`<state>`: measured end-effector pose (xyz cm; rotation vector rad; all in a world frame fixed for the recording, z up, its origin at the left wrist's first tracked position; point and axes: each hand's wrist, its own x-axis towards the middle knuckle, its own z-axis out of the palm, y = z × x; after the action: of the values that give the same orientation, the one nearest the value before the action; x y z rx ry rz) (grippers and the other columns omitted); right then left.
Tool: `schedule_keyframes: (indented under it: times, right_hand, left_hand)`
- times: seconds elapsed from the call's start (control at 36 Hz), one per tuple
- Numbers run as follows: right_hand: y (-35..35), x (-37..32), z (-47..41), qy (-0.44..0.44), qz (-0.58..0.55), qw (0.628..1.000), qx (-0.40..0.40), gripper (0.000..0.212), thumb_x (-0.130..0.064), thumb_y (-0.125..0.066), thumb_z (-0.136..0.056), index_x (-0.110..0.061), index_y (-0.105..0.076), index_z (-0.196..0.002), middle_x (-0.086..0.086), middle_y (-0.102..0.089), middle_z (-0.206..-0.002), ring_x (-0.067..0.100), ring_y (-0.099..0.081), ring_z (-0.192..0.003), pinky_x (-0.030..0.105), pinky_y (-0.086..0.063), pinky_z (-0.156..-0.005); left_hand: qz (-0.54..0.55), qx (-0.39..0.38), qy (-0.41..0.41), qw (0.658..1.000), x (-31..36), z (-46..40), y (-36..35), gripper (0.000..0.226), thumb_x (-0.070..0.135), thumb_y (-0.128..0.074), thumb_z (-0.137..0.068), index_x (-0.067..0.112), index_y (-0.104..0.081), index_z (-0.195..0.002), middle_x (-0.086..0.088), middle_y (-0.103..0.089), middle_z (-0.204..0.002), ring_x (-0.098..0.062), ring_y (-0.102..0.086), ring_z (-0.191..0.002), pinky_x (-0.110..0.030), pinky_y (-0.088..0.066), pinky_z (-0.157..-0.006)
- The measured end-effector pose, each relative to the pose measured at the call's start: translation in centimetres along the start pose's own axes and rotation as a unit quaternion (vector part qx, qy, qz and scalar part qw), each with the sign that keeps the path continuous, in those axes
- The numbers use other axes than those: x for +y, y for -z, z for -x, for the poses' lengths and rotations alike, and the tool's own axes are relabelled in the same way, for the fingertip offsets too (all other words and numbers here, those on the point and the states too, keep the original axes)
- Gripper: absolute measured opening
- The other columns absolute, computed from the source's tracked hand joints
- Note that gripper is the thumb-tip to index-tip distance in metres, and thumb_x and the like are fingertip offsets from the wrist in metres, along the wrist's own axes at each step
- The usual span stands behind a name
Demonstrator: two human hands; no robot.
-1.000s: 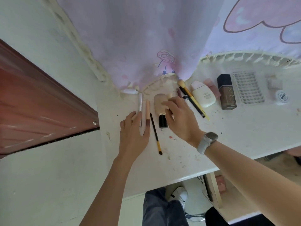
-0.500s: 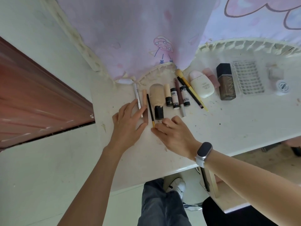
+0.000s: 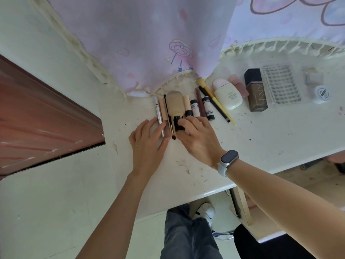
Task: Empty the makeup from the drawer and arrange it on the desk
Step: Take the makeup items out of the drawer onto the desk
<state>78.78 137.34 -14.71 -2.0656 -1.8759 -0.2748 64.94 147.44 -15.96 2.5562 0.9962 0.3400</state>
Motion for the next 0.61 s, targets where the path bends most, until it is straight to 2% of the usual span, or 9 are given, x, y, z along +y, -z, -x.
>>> schedule_keyframes:
  times: [0.14, 0.22, 0.33, 0.39, 0.5, 0.61]
  right_hand:
    - [0.3, 0.4, 0.5, -0.008, -0.028, 1.0, -0.01, 0.002, -0.009, -0.066, -0.079, -0.01, -0.068, -0.079, 0.01, -0.065, -0.105, 0.03, -0.061, -0.1, 0.04, -0.047, -0.079]
    - [0.8, 0.5, 1.7, 0.004, -0.061, 0.998, -0.021, 0.008, -0.009, -0.062, -0.081, -0.01, -0.069, -0.086, 0.013, -0.063, -0.111, 0.032, -0.058, -0.107, 0.041, -0.044, -0.084]
    - [2.0, 0.6, 4.5, -0.044, -0.097, 0.994, -0.015, 0.014, -0.005, -0.057, -0.082, -0.007, -0.068, -0.091, 0.014, -0.063, -0.111, 0.031, -0.056, -0.109, 0.041, -0.045, -0.085]
    - [2.9, 0.9, 6.4, -0.085, -0.105, 0.991, 0.003, 0.018, -0.001, -0.056, -0.08, -0.004, -0.068, -0.093, 0.015, -0.063, -0.109, 0.031, -0.057, -0.107, 0.041, -0.046, -0.083]
    - [5.3, 1.6, 11.8, -0.173, -0.11, 0.979, 0.016, 0.024, 0.003, -0.05, -0.079, -0.002, -0.068, -0.095, 0.015, -0.064, -0.106, 0.031, -0.058, -0.101, 0.038, -0.047, -0.081]
    - [7.6, 2.7, 18.1, -0.252, -0.111, 0.961, -0.006, 0.027, -0.002, -0.044, -0.083, 0.0, -0.067, -0.097, 0.016, -0.063, -0.103, 0.025, -0.055, -0.096, 0.035, -0.048, -0.078]
  left_hand:
    - [0.028, -0.005, 0.011, 1.0, 0.7, 0.0, -0.2, 0.045, 0.027, -0.064, -0.086, 0.02, -0.054, -0.13, -0.008, -0.048, -0.137, -0.028, -0.041, -0.128, -0.041, -0.024, -0.104]
    - [0.067, 0.002, 0.03, 0.997, 1.6, 0.7, -0.1, 0.05, 0.026, -0.063, -0.087, 0.019, -0.049, -0.134, -0.009, -0.044, -0.14, -0.026, -0.039, -0.129, -0.036, -0.021, -0.105]
    - [0.096, 0.009, 0.041, 0.994, 4.1, 2.3, 0.1, 0.047, 0.028, -0.056, -0.086, 0.015, -0.052, -0.131, -0.01, -0.046, -0.137, -0.027, -0.041, -0.127, -0.039, -0.025, -0.105]
    - [0.11, 0.011, 0.025, 0.994, 5.8, 3.1, 0.0, 0.042, 0.026, -0.055, -0.086, 0.013, -0.055, -0.126, -0.009, -0.049, -0.133, -0.026, -0.044, -0.124, -0.04, -0.031, -0.104]
    - [0.148, -0.011, -0.021, 0.989, 9.9, 4.7, -0.7, 0.035, 0.019, -0.058, -0.087, 0.012, -0.057, -0.121, -0.007, -0.052, -0.13, -0.024, -0.047, -0.122, -0.036, -0.031, -0.104]
    - [0.17, -0.054, -0.123, 0.976, 14.8, 6.8, -2.3, 0.03, 0.012, -0.061, -0.087, 0.007, -0.061, -0.116, -0.01, -0.057, -0.123, -0.025, -0.054, -0.113, -0.039, -0.045, -0.094]
